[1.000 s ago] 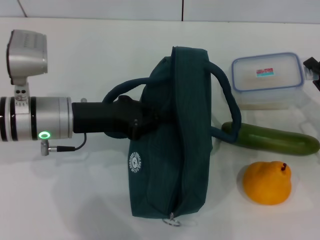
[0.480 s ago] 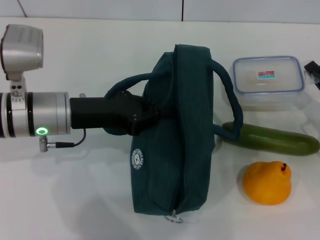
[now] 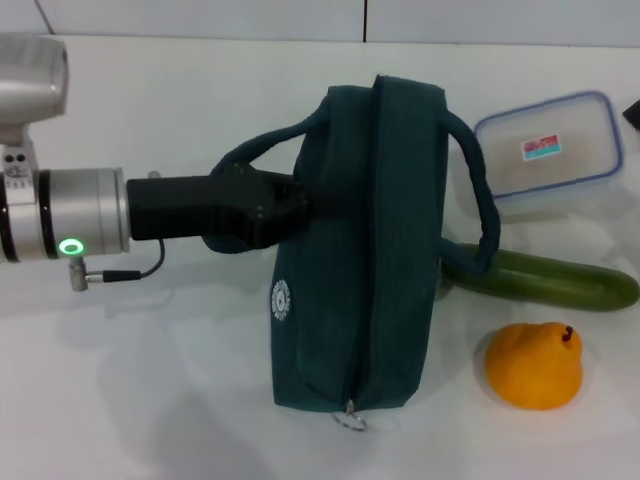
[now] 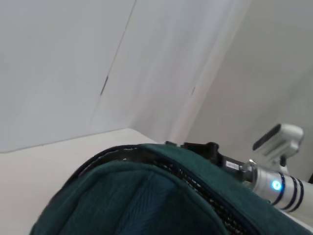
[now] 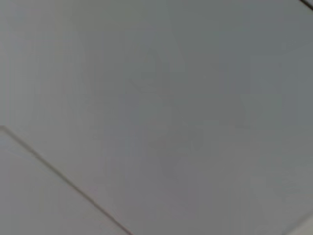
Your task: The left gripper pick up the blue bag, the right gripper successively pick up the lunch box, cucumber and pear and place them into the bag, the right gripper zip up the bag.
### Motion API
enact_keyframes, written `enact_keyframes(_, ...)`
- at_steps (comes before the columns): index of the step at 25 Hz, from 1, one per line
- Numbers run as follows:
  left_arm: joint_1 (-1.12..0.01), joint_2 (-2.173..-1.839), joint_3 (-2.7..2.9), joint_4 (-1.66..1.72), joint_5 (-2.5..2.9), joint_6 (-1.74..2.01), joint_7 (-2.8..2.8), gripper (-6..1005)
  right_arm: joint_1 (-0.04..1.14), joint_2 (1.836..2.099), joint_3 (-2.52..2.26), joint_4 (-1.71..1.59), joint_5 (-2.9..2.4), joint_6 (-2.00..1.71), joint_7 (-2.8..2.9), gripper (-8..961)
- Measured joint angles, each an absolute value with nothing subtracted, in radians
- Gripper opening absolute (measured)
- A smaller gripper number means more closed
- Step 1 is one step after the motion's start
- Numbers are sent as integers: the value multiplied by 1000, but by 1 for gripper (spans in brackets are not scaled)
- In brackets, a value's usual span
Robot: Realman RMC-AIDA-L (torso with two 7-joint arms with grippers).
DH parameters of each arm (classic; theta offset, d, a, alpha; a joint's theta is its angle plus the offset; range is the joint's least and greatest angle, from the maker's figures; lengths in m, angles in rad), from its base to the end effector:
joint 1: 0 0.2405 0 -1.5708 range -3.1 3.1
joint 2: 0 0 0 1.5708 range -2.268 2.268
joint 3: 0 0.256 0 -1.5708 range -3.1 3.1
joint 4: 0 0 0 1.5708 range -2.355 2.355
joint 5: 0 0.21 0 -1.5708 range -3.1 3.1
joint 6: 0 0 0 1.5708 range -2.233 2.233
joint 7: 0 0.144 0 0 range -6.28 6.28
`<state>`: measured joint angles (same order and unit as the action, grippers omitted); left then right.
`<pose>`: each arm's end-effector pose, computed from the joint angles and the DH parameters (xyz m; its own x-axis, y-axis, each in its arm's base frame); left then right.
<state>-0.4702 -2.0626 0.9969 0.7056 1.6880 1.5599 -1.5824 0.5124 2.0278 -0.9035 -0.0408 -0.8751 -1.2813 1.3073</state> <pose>-0.2317 0.3220 -0.0079 0.6852 0.4422 0.5789 0.5133 -0.8569 0.0470 0.3150 0.3413 -0.0015 -0.0055 -0.3053 -0.9522 -0.9426 -0.3164 0.1069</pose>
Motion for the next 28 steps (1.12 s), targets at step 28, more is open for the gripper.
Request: enact_keyframes(28, -464, -2036, 969, 759, 1635, 1628, -1654, 42, 438, 2014, -958, -154, -888, -1402, 1195, 131)
